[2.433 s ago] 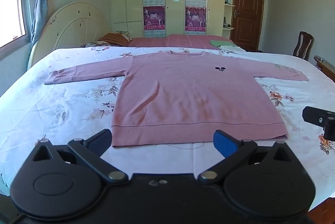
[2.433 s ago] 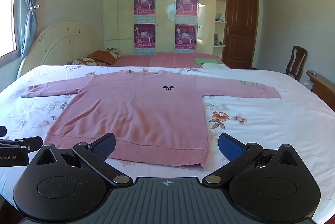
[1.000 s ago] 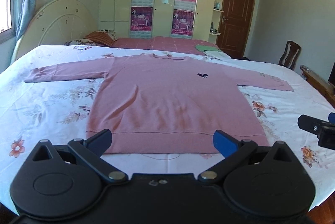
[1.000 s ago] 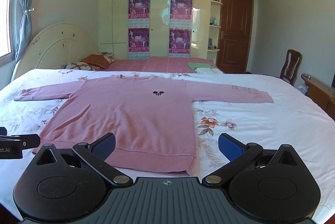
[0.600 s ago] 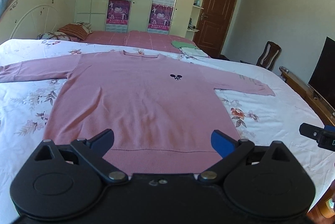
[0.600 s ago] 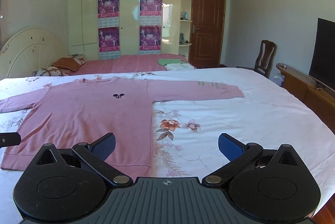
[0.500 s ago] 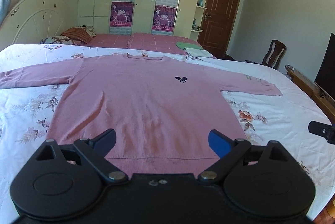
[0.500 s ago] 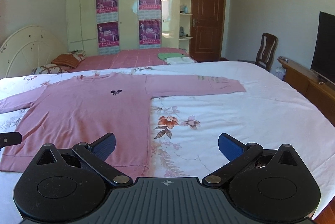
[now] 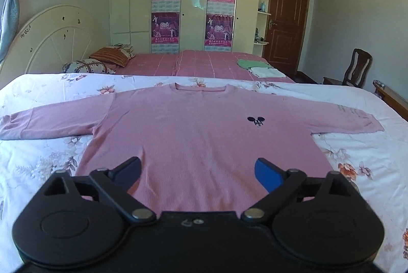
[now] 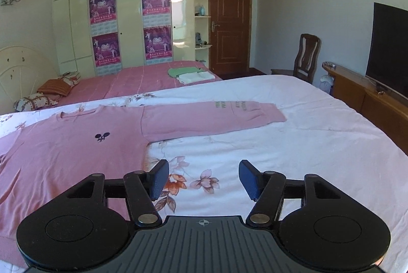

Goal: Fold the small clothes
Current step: 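Move the right tool to the sweater's sleeve cuff and grasp it, then fold the sleeve across the sweater body with the right tool and release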

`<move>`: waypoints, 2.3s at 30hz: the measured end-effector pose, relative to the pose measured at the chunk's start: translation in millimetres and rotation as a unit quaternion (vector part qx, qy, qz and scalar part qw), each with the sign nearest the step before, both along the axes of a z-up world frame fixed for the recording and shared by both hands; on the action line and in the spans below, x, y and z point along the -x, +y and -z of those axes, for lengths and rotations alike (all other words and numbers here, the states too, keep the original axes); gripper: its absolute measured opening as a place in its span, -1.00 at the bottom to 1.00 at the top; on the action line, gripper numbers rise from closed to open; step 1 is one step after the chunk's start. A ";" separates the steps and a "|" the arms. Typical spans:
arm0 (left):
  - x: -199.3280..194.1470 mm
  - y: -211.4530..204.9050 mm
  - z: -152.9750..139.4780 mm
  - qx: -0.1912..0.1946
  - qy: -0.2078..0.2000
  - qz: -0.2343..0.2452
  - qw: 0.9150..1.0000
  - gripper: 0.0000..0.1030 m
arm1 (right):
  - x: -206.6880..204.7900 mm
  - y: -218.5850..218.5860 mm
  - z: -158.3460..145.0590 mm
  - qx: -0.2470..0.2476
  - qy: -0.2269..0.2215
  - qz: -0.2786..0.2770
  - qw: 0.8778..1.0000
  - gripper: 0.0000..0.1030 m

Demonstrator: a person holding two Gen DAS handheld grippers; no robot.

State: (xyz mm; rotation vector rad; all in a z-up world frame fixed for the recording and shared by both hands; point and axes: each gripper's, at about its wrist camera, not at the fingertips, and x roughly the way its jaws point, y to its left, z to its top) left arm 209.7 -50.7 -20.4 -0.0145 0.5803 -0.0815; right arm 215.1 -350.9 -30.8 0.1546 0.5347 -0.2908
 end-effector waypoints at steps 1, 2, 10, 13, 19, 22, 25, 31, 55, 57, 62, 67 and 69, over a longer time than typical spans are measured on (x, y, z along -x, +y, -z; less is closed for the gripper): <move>-6.8 0.6 0.1 0.004 -0.005 0.007 1.000 0.86 | -7.5 -6.6 1.0 -0.001 -0.003 0.002 1.000 0.19; -13.2 0.2 1.1 0.006 -0.011 0.015 1.000 0.71 | -15.5 -13.8 2.4 -0.002 -0.007 0.004 1.000 0.19; -84.2 -16.0 26.8 -0.015 -0.007 0.019 1.000 0.28 | -98.3 -93.5 25.2 -0.054 -0.024 0.040 0.997 -0.28; -112.2 -16.9 42.8 0.005 0.018 0.018 1.000 -0.05 | -128.0 -135.6 38.9 -0.099 -0.032 0.071 0.992 -0.28; -146.6 -24.1 69.9 0.028 0.055 0.012 0.998 -0.05 | -169.6 -217.9 77.2 -0.181 -0.031 0.135 0.974 -0.27; -153.5 -26.0 79.9 0.035 0.068 0.009 0.997 -0.05 | -177.6 -250.1 95.0 -0.219 -0.031 0.153 0.963 -0.27; -158.0 -25.1 87.6 0.038 0.083 -0.002 0.996 -0.03 | -181.9 -276.1 113.1 -0.269 -0.030 0.174 0.947 -0.27; -167.8 -21.2 94.6 0.028 0.096 -0.018 0.995 0.06 | -177.1 -305.8 126.4 -0.335 -0.056 0.184 0.922 -0.28; -170.7 51.7 90.1 0.005 0.125 -0.077 0.989 0.32 | -138.0 -161.8 40.8 -0.106 -0.057 0.034 0.992 -0.83; -171.1 57.3 88.2 0.006 0.120 -0.073 0.990 0.34 | -135.0 -130.9 41.4 -0.112 -0.053 0.002 0.992 -0.83; -174.5 72.5 87.4 0.014 0.115 -0.056 0.992 0.34 | -142.5 -39.3 46.9 -0.119 -0.021 -0.085 0.989 -0.83; -175.9 94.8 81.6 0.012 0.108 -0.051 0.993 0.32 | -159.8 50.6 57.7 -0.119 0.001 -0.134 0.984 -0.83; -176.0 107.4 77.7 0.017 0.104 -0.048 0.993 0.30 | -167.5 83.0 64.5 -0.117 0.011 -0.148 0.982 -0.83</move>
